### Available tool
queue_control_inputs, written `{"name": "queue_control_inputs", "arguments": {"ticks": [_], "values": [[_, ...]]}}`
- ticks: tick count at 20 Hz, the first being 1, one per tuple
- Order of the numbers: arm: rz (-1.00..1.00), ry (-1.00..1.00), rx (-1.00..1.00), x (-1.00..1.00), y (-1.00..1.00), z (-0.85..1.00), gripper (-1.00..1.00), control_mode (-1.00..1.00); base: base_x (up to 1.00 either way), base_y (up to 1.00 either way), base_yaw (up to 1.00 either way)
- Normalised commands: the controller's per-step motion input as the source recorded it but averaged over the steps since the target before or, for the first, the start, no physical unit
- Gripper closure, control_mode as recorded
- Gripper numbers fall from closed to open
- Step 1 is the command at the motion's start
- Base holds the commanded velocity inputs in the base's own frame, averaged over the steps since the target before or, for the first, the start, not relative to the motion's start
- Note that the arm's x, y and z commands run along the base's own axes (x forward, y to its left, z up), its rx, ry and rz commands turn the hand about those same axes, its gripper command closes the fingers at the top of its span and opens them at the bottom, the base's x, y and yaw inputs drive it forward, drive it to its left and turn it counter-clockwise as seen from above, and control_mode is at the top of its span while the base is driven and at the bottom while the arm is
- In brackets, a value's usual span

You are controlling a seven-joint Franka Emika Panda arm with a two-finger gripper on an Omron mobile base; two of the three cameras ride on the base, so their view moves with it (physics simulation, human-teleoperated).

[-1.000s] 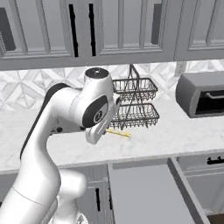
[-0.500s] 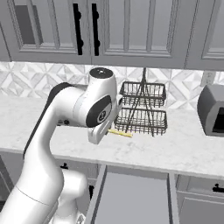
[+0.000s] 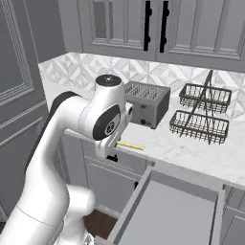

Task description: Take a straw from the drawer in front and place it inside the glass cup on the dining counter.

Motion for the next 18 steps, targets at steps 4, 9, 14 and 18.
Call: {"name": "queue_control_inputs", "arguments": {"ticks": [4, 9, 14, 18], "values": [[0.0, 0.0, 0.0, 0.0, 0.0, 0.0, 1.0, 1.0, -0.93, 0.0, 0.45], [0.0, 0.0, 0.0, 0.0, 0.0, 0.0, 1.0, 1.0, -0.99, 0.0, 0.45], [0.0, 0.0, 0.0, 0.0, 0.0, 0.0, 1.0, 1.0, -1.0, 0.0, 0.43], [0.0, 0.0, 0.0, 0.0, 0.0, 0.0, 1.0, 1.0, -1.0, -0.09, 0.49]]}}
